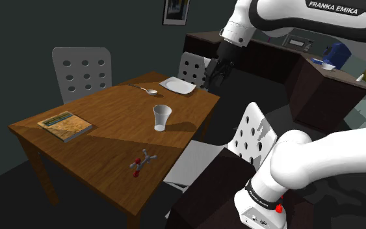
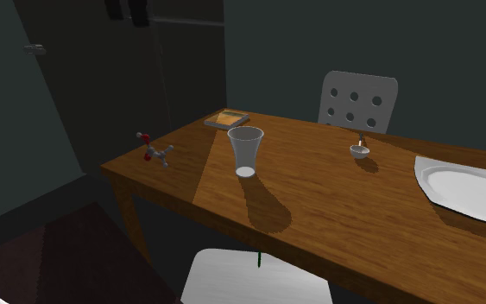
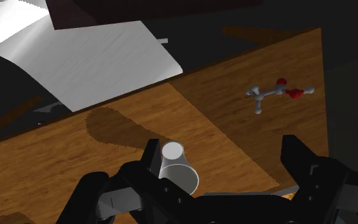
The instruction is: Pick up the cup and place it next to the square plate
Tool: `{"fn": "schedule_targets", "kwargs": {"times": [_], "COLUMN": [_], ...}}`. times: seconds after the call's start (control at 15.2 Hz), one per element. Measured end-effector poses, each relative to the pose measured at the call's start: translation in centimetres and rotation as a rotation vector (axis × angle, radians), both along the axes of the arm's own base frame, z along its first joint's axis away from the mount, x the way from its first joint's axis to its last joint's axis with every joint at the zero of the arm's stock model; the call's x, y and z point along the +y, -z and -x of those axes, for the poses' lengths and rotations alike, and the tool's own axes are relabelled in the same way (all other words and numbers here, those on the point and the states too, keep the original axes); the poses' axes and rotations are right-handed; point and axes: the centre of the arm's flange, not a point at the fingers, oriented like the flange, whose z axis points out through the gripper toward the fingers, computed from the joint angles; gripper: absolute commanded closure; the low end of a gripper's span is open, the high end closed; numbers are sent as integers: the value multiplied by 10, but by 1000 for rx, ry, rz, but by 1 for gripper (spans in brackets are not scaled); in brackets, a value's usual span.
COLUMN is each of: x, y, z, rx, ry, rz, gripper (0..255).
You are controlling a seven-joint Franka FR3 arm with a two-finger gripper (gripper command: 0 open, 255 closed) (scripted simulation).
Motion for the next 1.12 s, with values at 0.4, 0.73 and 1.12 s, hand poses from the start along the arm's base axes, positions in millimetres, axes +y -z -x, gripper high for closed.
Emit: {"fn": "schedule_targets", "kwargs": {"times": [0.4, 0.73, 1.12], "x": [20, 35, 58], "y": [34, 79, 136], "z": [-41, -86, -141], "rx": [10, 20, 32], "ry": [4, 8, 12], "rz": [59, 131, 219], "gripper": [0, 0, 0]}}
